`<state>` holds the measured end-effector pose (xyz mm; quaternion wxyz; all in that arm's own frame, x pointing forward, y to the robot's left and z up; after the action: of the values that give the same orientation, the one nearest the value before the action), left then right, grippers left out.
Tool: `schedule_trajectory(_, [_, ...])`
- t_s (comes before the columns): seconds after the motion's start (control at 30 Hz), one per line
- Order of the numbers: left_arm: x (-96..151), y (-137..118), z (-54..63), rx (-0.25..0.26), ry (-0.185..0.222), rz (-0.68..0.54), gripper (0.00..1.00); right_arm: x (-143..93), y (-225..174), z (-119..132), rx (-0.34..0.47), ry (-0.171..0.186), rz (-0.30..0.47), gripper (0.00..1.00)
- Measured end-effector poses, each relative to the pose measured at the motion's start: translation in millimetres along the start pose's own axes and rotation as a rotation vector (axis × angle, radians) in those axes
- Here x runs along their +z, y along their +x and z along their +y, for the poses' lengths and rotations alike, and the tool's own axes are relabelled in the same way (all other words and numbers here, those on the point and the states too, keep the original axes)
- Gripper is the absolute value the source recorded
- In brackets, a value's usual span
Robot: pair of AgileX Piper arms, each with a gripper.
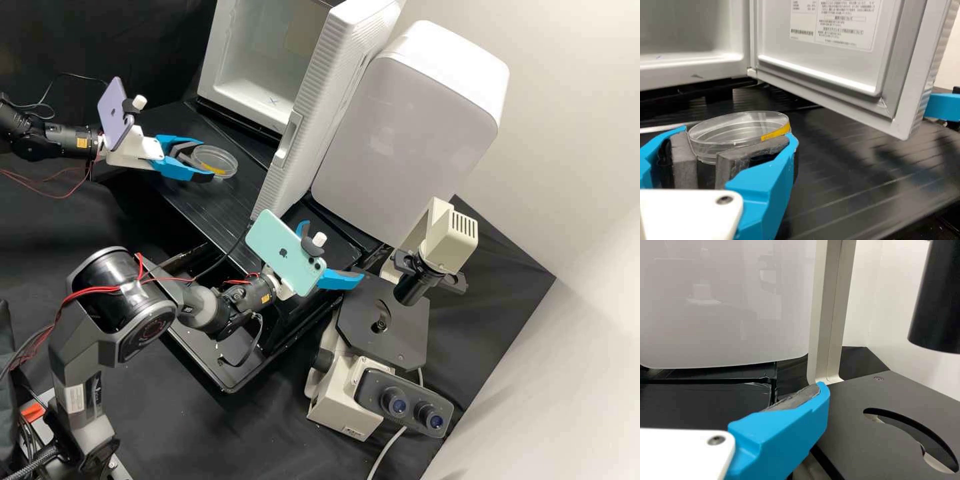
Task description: Take the petri dish out of the incubator
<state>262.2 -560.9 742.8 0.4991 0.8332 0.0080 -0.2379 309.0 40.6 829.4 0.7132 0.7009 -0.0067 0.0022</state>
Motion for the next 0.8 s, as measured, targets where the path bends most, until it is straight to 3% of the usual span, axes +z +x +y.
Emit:
schedule_trajectory(0.43, [-1,-7,-13.0,-0.043,-0.007,0.005,0.00,0,0,0,0.000,0.000,0.000,1.00])
schedule_trajectory(0.77, [2,-8,-13.8,-0.053,-0.021,-0.029,0.00,0,0,0,0.000,0.000,0.000,1.00])
schedule_trajectory(0.8, [3,-8,-14.0,-0.055,-0.020,-0.033,1.00,0,0,0,0.000,0.000,0.000,1.00])
